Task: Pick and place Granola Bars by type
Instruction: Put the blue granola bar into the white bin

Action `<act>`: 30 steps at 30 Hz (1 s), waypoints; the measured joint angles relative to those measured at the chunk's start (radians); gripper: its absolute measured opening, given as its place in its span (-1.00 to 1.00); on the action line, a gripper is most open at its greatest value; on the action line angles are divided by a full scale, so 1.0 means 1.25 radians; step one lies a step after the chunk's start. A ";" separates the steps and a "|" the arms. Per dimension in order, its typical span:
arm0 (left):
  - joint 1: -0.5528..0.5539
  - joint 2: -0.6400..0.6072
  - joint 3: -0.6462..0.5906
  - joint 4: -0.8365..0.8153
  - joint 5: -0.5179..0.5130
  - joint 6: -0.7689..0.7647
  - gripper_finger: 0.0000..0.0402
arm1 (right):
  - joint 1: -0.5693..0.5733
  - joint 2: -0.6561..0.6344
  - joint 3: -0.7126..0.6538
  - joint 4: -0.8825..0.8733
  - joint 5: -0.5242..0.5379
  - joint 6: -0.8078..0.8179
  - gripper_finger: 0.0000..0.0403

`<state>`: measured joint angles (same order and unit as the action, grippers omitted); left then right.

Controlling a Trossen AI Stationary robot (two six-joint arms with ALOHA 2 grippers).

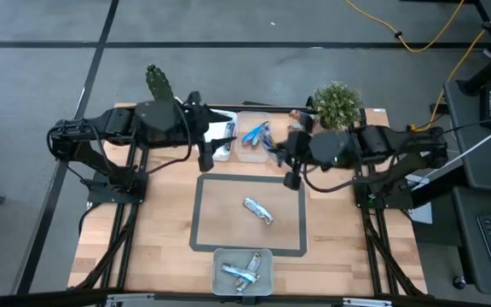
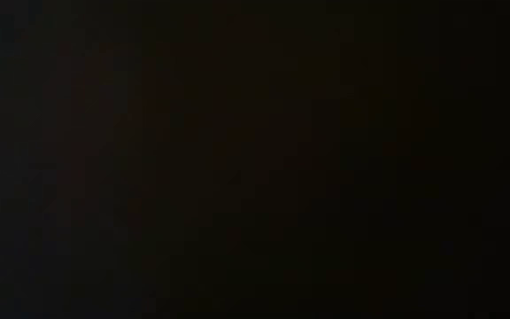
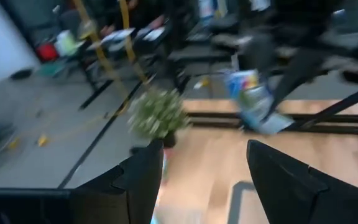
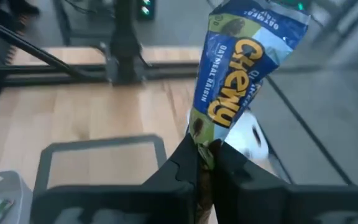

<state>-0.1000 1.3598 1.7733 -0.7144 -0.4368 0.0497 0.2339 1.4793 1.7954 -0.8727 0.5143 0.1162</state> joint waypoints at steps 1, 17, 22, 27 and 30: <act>-0.003 0.001 0.000 0.014 0.019 0.012 0.11 | -0.013 0.001 0.000 0.024 -0.023 -0.031 -0.88; -0.007 0.067 0.000 0.192 0.055 0.013 0.27 | -0.222 0.015 -0.001 0.181 -0.432 -0.312 -0.89; 0.013 0.097 0.000 0.223 0.054 0.003 0.26 | -0.248 0.027 -0.001 0.199 -0.493 -0.343 -0.83; 0.039 0.103 0.000 0.215 0.054 -0.021 0.15 | -0.249 0.026 -0.001 0.231 -0.497 -0.370 -0.89; 0.056 0.104 0.000 0.215 0.052 -0.034 0.06 | -0.251 0.025 -0.001 0.233 -0.497 -0.370 -0.89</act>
<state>-0.0305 1.4900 1.7737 -0.4455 -0.3716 0.0074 -0.0805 1.5105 1.7947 -0.5809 -0.1067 -0.3462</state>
